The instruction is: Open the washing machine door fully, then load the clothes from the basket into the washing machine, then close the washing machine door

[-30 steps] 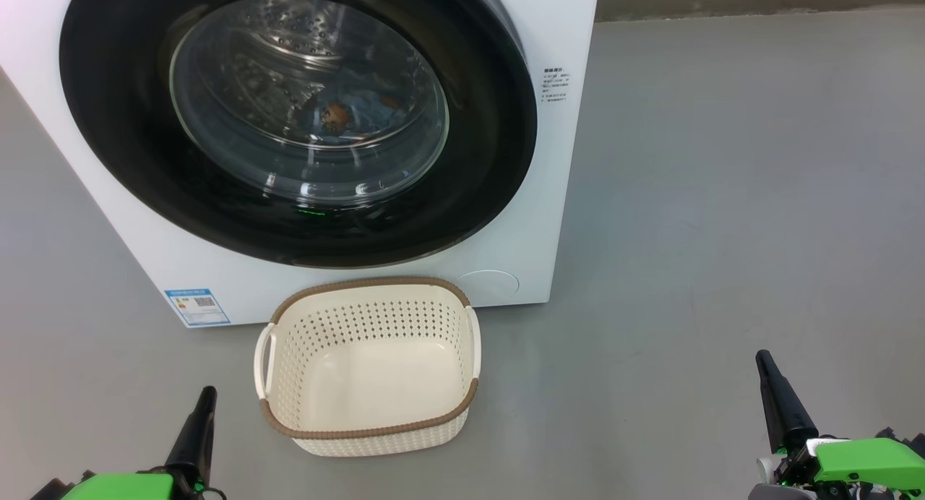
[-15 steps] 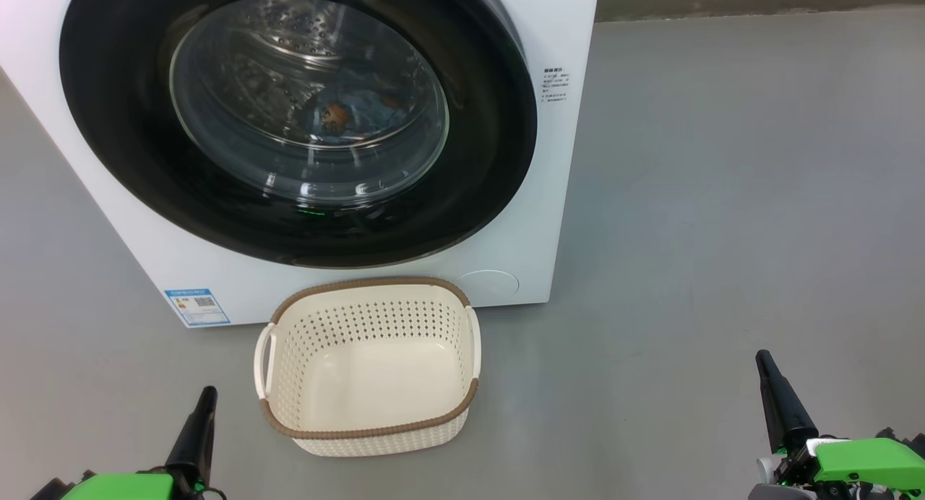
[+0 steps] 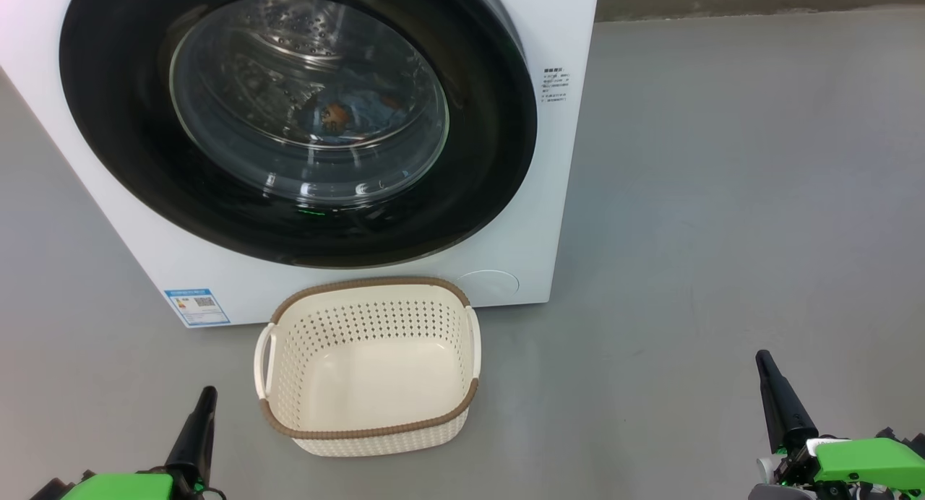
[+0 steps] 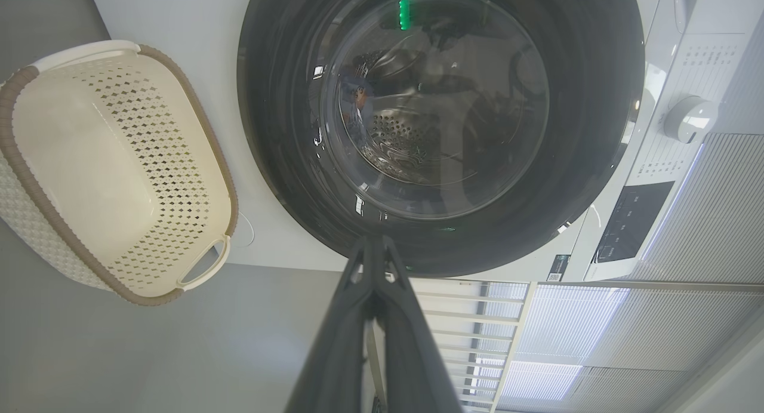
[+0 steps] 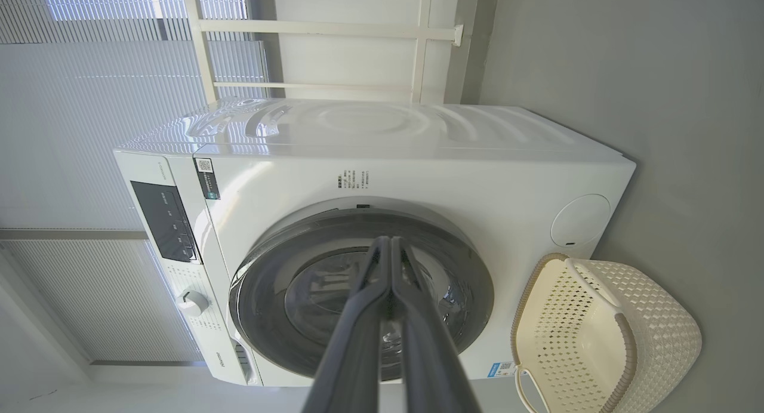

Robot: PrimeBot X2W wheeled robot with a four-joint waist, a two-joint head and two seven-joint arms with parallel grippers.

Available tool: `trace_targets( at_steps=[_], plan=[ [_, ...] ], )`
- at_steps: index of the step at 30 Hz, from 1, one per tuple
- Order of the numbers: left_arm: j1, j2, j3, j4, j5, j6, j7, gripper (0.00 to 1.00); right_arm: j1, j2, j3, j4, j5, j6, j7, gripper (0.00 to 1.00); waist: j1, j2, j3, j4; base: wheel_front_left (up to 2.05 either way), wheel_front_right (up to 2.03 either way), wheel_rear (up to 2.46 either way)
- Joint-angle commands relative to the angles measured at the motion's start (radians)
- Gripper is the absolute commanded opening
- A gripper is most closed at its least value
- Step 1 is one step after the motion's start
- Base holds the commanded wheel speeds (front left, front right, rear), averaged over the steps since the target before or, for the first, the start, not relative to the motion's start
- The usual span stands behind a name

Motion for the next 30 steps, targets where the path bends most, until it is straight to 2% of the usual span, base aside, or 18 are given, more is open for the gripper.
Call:
trace_targets(
  at_steps=[1, 30],
  plan=[
    [-0.042, 0.012, 0.035, -0.020, 0.005, -0.003, 0.003, 0.00, -0.040, -0.004, 0.027, -0.025, 0.011, 0.002, 0.003, 0.00, 0.0000, -0.0001, 0.000, 0.000, 0.00, 0.00, 0.00],
    [-0.042, 0.010, 0.038, -0.020, 0.007, -0.003, 0.006, 0.00, -0.040, -0.004, 0.027, -0.025, 0.011, 0.002, 0.003, 0.00, 0.0000, -0.0001, 0.000, 0.000, 0.00, 0.00, 0.00]
  ],
)
